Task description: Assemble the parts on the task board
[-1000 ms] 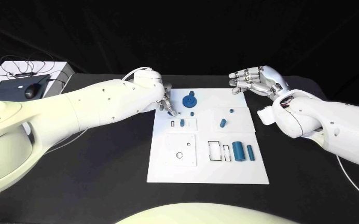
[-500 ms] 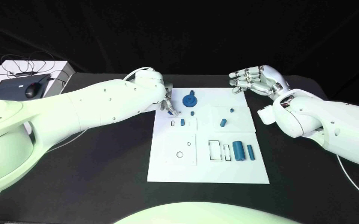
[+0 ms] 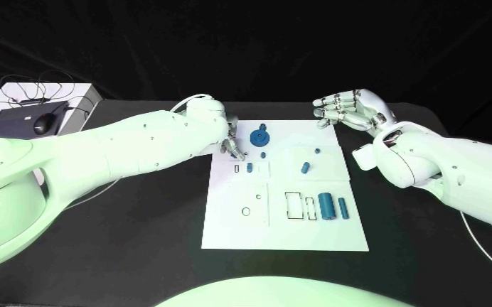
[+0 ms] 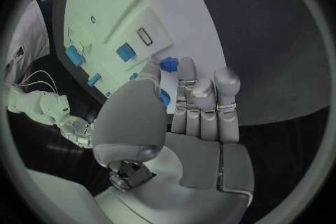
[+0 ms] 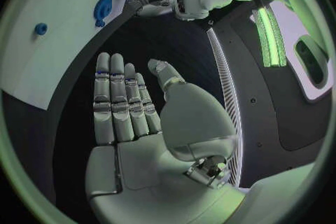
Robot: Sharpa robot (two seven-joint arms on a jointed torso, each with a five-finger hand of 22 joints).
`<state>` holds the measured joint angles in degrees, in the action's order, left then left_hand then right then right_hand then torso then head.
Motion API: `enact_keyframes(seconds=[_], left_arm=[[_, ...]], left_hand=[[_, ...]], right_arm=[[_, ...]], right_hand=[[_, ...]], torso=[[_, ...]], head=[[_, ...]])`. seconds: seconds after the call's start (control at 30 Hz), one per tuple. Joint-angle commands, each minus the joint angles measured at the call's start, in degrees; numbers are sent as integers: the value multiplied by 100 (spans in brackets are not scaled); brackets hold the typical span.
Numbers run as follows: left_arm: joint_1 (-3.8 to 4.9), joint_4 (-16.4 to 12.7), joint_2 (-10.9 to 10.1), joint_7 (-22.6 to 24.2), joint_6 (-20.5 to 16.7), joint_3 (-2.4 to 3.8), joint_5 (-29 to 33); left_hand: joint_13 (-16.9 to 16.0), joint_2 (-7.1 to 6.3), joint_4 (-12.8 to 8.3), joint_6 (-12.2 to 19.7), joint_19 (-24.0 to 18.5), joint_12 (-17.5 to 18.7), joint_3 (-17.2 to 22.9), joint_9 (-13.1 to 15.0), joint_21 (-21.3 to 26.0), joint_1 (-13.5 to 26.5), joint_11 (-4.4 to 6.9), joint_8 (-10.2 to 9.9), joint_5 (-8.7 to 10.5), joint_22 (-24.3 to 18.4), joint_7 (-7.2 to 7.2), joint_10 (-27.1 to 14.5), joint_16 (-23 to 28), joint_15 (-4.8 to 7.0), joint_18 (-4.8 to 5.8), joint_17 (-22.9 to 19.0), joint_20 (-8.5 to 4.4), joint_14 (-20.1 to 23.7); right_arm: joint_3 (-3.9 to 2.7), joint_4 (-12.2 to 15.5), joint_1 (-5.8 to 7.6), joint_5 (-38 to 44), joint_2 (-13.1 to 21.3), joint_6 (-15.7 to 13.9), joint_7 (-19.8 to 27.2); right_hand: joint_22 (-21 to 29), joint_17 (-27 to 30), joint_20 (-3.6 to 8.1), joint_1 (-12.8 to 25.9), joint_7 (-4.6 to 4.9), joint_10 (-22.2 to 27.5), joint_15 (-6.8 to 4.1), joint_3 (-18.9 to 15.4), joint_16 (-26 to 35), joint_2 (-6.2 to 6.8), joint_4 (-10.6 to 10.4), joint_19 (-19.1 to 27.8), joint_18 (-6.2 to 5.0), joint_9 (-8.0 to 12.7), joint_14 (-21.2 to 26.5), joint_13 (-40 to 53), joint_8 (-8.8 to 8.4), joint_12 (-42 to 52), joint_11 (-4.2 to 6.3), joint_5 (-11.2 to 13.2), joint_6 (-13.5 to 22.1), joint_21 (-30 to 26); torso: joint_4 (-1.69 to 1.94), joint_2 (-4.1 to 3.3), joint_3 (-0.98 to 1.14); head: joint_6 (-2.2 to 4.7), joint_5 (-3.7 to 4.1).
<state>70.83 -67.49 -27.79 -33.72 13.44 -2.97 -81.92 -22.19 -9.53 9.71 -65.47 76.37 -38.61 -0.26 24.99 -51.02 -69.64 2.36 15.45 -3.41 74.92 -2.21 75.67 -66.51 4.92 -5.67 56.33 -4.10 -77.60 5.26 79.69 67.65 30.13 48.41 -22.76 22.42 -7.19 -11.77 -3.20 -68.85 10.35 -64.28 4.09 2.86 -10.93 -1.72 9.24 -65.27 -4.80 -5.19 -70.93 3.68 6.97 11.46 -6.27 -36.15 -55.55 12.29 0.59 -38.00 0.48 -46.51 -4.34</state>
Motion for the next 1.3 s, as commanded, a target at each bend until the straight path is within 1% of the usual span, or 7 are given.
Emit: enact_keyframes(seconds=[0.03,0.33,0.4,0.53,0.83,1.1,1.3], left_arm=[[-32,-8,9,-19,8,-18,-10],[-36,31,-5,-16,-161,-21,36],[-37,42,-11,-9,-198,-22,79],[-38,51,-30,10,-237,-22,171],[-49,-21,-152,92,-237,-21,460],[-75,-182,-351,213,-358,18,901],[-99,-272,-495,266,-441,86,1216]], left_hand=[[2,76,-32,-28,36,-13,118,-4,-28,3,1,22,18,381,15,36,-28,6,-69,12,3,-33],[6,283,-341,-42,39,6,606,-17,-21,-145,20,9,18,374,29,42,-5,20,-69,-2,-7,-37],[15,364,-413,-27,27,22,753,-45,13,-195,20,-25,13,362,26,26,19,22,-72,-29,-8,-26],[26,411,-582,-26,9,37,1045,-156,60,-259,12,-129,9,343,9,-1,60,18,-73,-80,-11,-5],[21,445,-1028,-102,-65,48,1585,-553,221,-374,-19,-384,-6,292,-47,-126,163,-8,-78,-231,-7,106],[-49,452,-1315,-171,-163,74,2155,-803,423,-401,-61,-559,-22,232,-89,-257,271,-48,-103,-406,21,231],[-89,471,-1377,-174,-198,108,2266,-867,518,-341,-71,-611,-27,206,-121,-300,291,-57,-122,-495,33,280]], right_arm=[[-2,-1,-3,37,-5,72,22],[-2,-2,-6,39,-8,78,19],[-2,-2,-7,39,-8,80,19],[-2,-1,-9,40,-6,82,18],[-2,1,-12,43,3,91,11],[-2,1,-14,44,8,98,8],[-1,0,-16,44,13,101,7]], right_hand=[[-9,0,18,-40,24,-40,-27,8,22,32,-31,37,83,5,-8,-8,-20,-26,-15,-22,0,32],[-9,0,18,-40,24,-40,-27,8,22,32,-31,37,83,5,-8,-8,-20,-26,-15,-22,0,32],[-11,-1,19,-44,24,-45,-28,18,21,30,-28,39,84,6,-8,-8,-20,-26,-13,-32,-1,34],[-11,-1,19,-44,24,-45,-28,18,21,30,-28,39,84,6,-8,-8,-20,-26,-13,-32,-1,34],[-13,-2,21,-42,24,-45,-28,25,20,31,-25,39,84,6,-9,-8,-21,-28,-14,-56,-1,37],[-14,-2,21,-41,25,-45,-28,32,21,30,-24,41,84,7,-8,-8,-21,-29,-13,-69,-3,37],[-14,-2,21,-41,25,-45,-28,32,21,30,-24,41,84,7,-8,-8,-21,-29,-13,-69,-3,37]], torso=[[3,0,2],[-1,0,2],[-1,0,3],[2,0,4],[0,-2,0],[5,-2,-4],[5,-1,-5]], head=[[-2,-3],[11,-10],[11,-12],[20,-11],[22,-13],[33,-6],[38,-9]])
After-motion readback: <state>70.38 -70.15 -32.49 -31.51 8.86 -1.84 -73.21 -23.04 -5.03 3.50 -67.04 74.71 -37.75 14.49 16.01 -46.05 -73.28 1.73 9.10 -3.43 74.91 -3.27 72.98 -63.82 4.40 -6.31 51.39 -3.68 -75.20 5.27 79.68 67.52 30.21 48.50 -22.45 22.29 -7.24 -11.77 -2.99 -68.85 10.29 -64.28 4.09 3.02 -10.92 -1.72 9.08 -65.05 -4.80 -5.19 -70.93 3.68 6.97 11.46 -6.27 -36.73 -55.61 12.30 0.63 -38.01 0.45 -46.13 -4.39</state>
